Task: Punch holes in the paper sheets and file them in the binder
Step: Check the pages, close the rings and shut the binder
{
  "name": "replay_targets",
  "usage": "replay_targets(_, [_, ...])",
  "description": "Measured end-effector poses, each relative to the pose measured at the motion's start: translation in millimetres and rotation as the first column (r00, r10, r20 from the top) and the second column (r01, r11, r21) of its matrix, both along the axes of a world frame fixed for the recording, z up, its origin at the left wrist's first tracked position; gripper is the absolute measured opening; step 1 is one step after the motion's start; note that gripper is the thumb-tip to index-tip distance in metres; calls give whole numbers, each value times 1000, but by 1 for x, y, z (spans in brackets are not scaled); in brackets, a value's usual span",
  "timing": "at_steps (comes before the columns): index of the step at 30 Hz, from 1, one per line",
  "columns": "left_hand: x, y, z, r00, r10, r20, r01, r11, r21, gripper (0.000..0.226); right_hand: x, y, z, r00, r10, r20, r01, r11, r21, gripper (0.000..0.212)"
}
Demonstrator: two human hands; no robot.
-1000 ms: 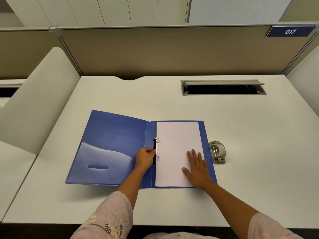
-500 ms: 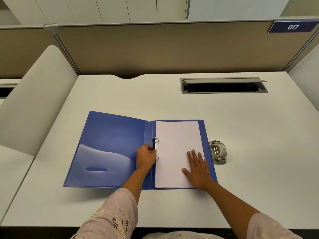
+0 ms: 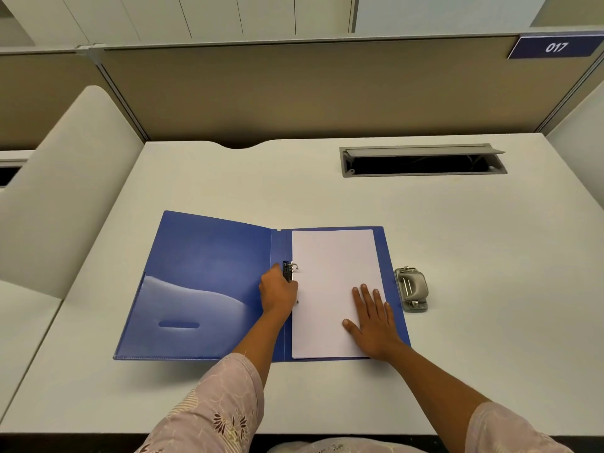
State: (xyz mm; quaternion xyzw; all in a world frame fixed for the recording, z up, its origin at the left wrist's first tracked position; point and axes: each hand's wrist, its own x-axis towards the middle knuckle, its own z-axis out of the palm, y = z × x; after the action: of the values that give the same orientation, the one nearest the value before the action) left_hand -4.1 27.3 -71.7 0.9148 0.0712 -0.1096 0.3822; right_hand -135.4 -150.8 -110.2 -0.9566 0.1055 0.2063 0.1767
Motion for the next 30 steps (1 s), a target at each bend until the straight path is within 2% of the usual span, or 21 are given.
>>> replay_targets(3, [1,-2,0,1000,11,28,-10,1000,-23,25,1,-1,-2,1000,3,-1,-3,1000,1,75])
replay_targets(6, [1,-3,-3,1000,-4,29,4,1000,-13,19,2,-2,-4,1000,6,-2,-6,1000,21,88])
replay_targets(12, [2,-8,1,987,-158,-2,157,978,135,25,3,-2,-5,1000,-1,10,1,1000,14,83])
replay_targets(17, [2,-18,9,951,-295,-97,310,895,322,27,4,-2,-6,1000,0,-2,0,1000,1,93])
replay_targets(21, [-1,-28,14,907,-407,-107,408,787,462,32,3,-2,-5,1000,-4,-5,4,1000,-11,78])
replay_targets(23, [-3,-29,14,892,-438,-109,433,760,485,34,4,-1,-4,1000,-6,-11,6,1000,-22,78])
replay_targets(26, [-2,-25,13,900,-428,-84,419,796,438,32,3,-1,-4,1000,-7,-12,6,1000,-25,80])
replay_targets(30, [2,-11,11,936,-347,-54,349,905,244,22,3,-1,-5,1000,0,-7,0,1000,-7,85])
